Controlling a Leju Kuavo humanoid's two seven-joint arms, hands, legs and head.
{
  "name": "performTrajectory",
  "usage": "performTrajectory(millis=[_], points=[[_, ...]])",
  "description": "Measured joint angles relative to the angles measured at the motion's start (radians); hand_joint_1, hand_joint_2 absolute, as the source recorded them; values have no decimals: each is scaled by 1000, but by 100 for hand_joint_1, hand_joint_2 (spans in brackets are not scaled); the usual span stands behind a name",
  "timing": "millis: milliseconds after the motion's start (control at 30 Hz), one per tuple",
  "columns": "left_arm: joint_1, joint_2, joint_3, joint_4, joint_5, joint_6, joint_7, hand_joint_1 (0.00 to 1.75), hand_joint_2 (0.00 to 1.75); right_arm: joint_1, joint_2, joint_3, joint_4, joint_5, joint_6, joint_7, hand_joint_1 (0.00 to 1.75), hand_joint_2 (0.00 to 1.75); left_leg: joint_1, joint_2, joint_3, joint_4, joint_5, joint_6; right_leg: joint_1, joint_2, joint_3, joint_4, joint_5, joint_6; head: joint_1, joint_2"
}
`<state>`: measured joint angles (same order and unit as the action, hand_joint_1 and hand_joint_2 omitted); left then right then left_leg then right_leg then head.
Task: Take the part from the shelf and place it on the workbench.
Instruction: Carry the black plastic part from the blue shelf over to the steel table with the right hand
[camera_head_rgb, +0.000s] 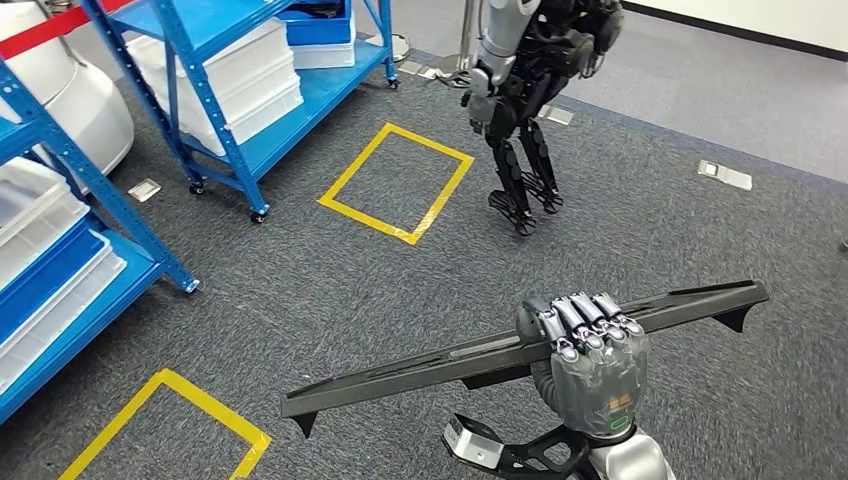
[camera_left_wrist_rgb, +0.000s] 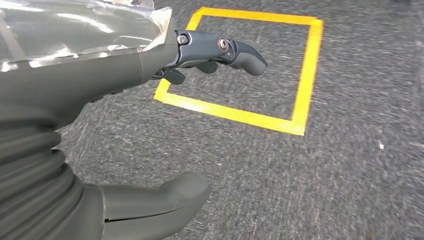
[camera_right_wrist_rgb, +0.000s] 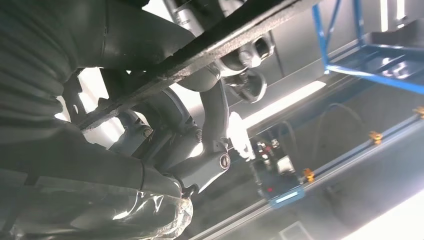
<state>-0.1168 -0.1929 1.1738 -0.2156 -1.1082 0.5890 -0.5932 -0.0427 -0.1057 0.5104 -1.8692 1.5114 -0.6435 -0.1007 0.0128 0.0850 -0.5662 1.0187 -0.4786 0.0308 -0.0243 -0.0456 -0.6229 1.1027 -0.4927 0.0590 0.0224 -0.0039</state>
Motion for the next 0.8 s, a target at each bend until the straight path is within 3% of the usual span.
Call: performTrajectory(millis=[67,133,167,233,300,333,367,400,433,467,500,567,600,667,733,800], points=[[-1,0,0,0,0,0,0,0,175,-1,0,0,0,0,0,0,175,175,-4,18,5,2,-5,-12,6,-28,39,-70,18,-11,-2,0],[-3,-1,0,0,0,-1,0,0,175,0,-1,0,0,0,1,0,175,175,-3,38,11,0,-6,-24,11,-9,37,-75,24,-27,-6,0],[-4,-1,0,0,0,-1,0,0,175,0,-1,0,0,0,1,0,175,175,1,34,13,3,-12,-30,7,2,37,-78,27,-35,-8,0],[-5,-2,-1,0,0,-2,-1,0,175,-1,0,0,0,0,2,0,175,175,8,-12,-3,51,-52,-39,-4,23,39,-83,34,-51,-15,0],[-2,-2,-1,0,0,-3,-1,0,175,-1,1,-1,1,0,2,0,175,175,11,-69,-54,169,-123,-42,-5,45,35,-84,39,-63,-24,0],[-1,-2,-1,0,0,-4,0,0,175,0,2,-1,1,0,2,0,175,175,11,-80,-82,229,-150,-44,-3,57,33,-84,40,-65,-27,0],[1,-2,-1,0,0,-4,0,0,175,2,2,-1,1,0,2,0,175,175,12,-85,-101,266,-158,-45,-1,71,32,-84,41,-67,-28,0],[1,-2,-1,0,0,-4,1,0,175,5,2,-1,1,0,2,0,175,175,13,-87,-103,267,-146,-45,-1,85,32,-83,42,-67,-28,0],[2,-2,-1,0,1,-6,1,0,175,7,2,0,1,0,2,0,175,175,15,-91,-87,232,-117,-45,-1,100,33,-82,43,-66,-29,0],[2,-1,0,0,2,-7,1,0,175,9,2,0,1,0,2,0,175,175,20,-103,-57,169,-79,-45,-2,114,33,-81,44,-65,-29,0],[2,-1,0,0,3,-9,1,0,175,9,3,0,1,0,2,0,175,175,25,-132,-26,104,-51,-46,-2,127,32,-79,45,-61,-30,0],[2,-1,0,0,5,-13,-1,0,175,8,4,0,1,0,4,0,175,175,29,-179,9,24,-26,-44,-1,151,23,-75,48,-48,-28,0],[2,-1,0,0,6,-14,-1,0,175,8,5,0,1,0,5,1,175,175,26,-187,12,15,-28,-39,-1,164,17,-77,53,-39,-28,0],[1,-2,0,0,6,-16,-2,0,175,10,6,0,1,-1,10,1,175,175,19,-160,15,5,-19,-21,-4,179,7,-83,62,-21,-26,0],[0,-2,0,0,6,-17,-2,0,175,9,7,0,0,-2,17,1,175,175,15,-130,21,-11,-7,-1,-1,138,-17,-48,46,-19,-20,0],[1,0,0,0,5,-18,-2,0,175,7,8,0,1,-3,20,1,175,175,9,-98,23,-18,-4,12,2,79,-74,66,-7,-28,-10,0]])
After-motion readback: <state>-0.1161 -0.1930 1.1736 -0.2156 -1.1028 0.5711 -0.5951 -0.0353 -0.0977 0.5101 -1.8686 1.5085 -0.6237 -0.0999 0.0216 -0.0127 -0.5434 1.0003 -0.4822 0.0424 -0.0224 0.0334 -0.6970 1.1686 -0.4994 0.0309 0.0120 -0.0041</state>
